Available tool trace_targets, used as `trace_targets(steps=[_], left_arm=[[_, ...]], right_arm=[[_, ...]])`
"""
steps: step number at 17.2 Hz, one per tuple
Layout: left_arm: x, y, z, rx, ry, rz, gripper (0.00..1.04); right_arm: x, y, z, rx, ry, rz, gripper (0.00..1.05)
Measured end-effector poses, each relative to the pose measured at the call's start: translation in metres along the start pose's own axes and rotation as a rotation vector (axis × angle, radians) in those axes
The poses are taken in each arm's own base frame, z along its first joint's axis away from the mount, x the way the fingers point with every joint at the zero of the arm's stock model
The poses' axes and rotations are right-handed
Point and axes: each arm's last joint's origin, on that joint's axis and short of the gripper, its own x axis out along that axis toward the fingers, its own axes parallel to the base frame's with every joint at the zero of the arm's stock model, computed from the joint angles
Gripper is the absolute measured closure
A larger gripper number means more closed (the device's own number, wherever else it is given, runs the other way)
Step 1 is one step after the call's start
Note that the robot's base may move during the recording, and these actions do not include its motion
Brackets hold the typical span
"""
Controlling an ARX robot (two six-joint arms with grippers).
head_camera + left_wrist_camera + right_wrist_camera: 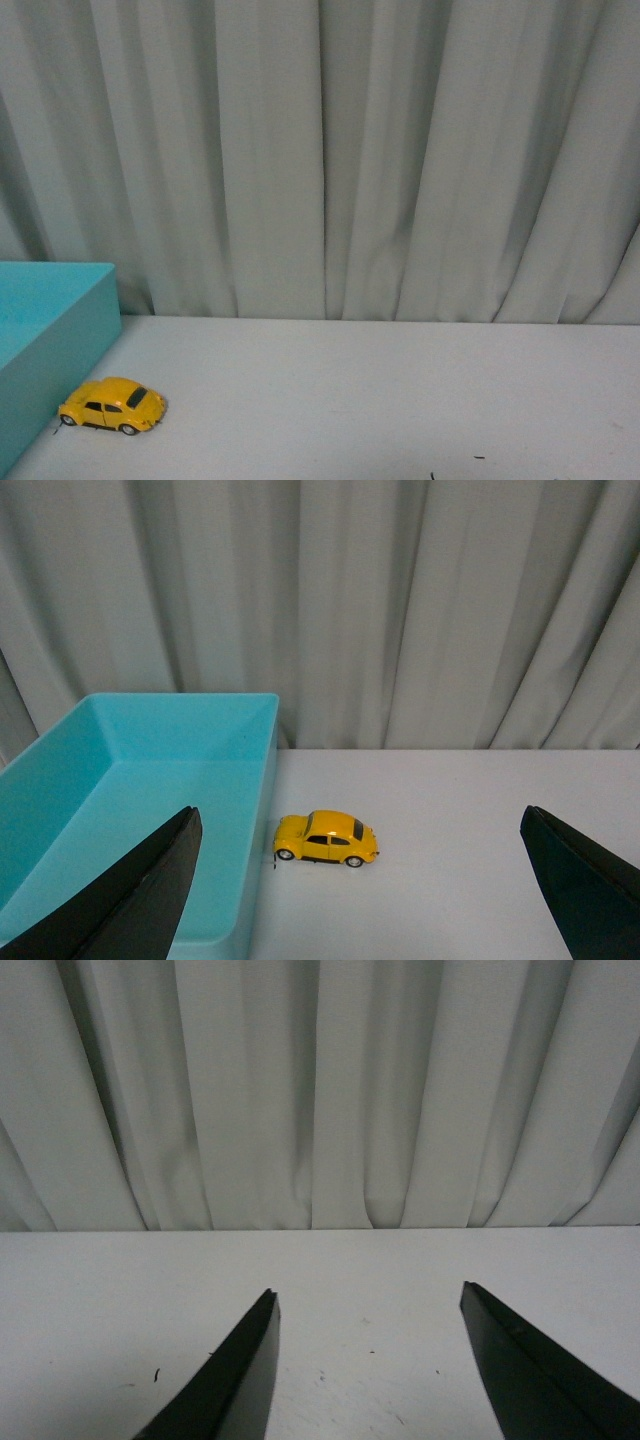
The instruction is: Wind up and store yellow beetle toy
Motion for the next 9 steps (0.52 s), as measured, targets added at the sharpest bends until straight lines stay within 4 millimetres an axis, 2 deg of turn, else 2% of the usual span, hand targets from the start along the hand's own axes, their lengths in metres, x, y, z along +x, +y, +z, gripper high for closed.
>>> trace_targets(steps=[2,4,7,9], left_arm=[[0.0000,0.0000,0.0000,0.000,0.000,0.000,0.07],[0.0000,0.0000,0.0000,0.000,0.000,0.000,0.07],[0.0000,0.0000,0.0000,0.000,0.000,0.000,0.07],[0.0003,-0.0001,0.0009,-0.109,0.304,0.027,0.07]], right_arm=[[0.0000,0.0000,0.0000,0.000,0.000,0.000,0.22],[0.0000,0.0000,0.0000,0.000,0.000,0.000,0.06],[0.0000,0.0000,0.0000,0.000,0.000,0.000,0.07],[0.0000,0.0000,0.0000,0.000,0.000,0.000,0.07]])
